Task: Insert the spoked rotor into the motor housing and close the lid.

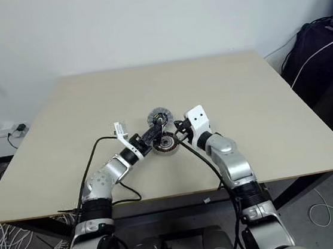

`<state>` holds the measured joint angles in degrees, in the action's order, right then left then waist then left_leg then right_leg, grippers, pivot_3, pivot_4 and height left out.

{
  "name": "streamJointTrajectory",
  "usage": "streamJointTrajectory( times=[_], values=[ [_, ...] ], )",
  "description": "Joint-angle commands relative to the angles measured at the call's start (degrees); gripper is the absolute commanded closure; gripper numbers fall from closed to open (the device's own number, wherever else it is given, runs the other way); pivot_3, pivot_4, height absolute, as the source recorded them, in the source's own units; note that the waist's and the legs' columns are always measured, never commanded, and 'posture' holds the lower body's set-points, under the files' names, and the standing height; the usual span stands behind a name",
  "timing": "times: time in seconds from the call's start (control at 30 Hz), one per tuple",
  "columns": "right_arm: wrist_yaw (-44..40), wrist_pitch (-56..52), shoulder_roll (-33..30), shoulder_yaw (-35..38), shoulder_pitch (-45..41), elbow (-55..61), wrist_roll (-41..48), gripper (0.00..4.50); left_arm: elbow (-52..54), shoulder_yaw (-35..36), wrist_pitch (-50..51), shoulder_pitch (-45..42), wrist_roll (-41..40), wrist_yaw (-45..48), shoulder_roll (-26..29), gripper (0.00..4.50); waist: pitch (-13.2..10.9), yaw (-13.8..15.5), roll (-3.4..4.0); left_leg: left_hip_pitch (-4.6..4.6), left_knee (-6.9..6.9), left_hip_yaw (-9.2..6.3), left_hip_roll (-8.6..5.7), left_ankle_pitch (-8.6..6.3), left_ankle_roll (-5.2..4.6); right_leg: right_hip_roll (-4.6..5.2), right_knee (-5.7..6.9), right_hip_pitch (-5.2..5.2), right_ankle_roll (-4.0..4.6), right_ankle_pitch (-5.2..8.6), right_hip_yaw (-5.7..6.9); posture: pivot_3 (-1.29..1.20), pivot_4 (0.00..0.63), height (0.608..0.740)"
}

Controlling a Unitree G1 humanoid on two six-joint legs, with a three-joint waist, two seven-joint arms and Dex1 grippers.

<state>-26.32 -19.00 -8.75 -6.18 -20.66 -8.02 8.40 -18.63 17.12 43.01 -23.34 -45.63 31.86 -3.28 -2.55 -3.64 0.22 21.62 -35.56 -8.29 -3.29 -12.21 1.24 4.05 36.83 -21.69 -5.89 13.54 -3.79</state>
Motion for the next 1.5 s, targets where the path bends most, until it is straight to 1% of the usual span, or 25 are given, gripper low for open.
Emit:
streamJointTrajectory(
  times=[0.03,0.37,0.77,0.97,1.2,1.5],
  values=[
    [0.08,-0.22,-0.44,1.22,-0.21,3.21,0.94,4.50,-0.39,2.79,0.97,-2.16,-4.73,-0.32,-1.33,4.48,0.00,-0.03,0.00,0.00,0.00,0.00,0.00,0.00,0.00,0.00,0.00,0.00,0.00,0.00,0.00,0.00,0.000,0.740],
    [0.35,-1.29,-1.28,1.60,0.67,3.93,1.01,4.50,-6.43,12.00,1.82,-3.74,-13.77,-5.14,-3.45,4.48,-0.05,0.10,-0.08,0.00,0.00,0.00,0.00,0.00,0.00,0.00,-0.02,0.00,0.01,0.01,0.00,0.00,0.000,0.740],
    [0.18,-2.44,-1.48,1.55,1.27,4.71,1.08,4.50,-7.48,11.61,4.50,-3.48,-14.98,-6.09,-3.64,4.48,-0.11,0.16,-0.18,0.04,0.00,0.01,0.00,0.00,0.01,0.00,-0.04,-0.02,0.07,0.04,0.00,0.00,0.000,0.740],
    [0.16,-2.60,-1.37,1.28,1.25,5.06,0.99,4.50,-12.63,10.23,2.91,-5.01,-12.19,-5.56,-4.34,4.48,-0.12,0.20,-0.20,0.04,0.00,0.01,-0.01,0.00,0.01,0.00,-0.05,-0.01,0.09,0.06,0.00,0.00,0.000,0.740],
    [0.31,-2.92,-1.51,1.21,1.62,5.90,0.88,4.50,-20.00,8.39,-2.01,-8.63,-7.21,-3.53,-5.09,4.48,-0.14,0.25,-0.22,0.05,0.01,0.01,-0.02,-0.01,0.01,0.00,-0.07,-0.01,0.10,0.06,0.00,0.00,0.000,0.740],
    [0.78,-3.47,-1.72,1.49,2.20,6.87,1.01,4.50,-22.49,9.13,-3.19,-9.91,-5.67,-2.61,-4.16,4.48,-0.15,0.19,-0.23,0.06,0.08,0.01,-0.01,-0.01,0.01,0.00,-0.09,-0.07,0.02,0.02,0.00,0.00,0.000,0.740]
  ],
)
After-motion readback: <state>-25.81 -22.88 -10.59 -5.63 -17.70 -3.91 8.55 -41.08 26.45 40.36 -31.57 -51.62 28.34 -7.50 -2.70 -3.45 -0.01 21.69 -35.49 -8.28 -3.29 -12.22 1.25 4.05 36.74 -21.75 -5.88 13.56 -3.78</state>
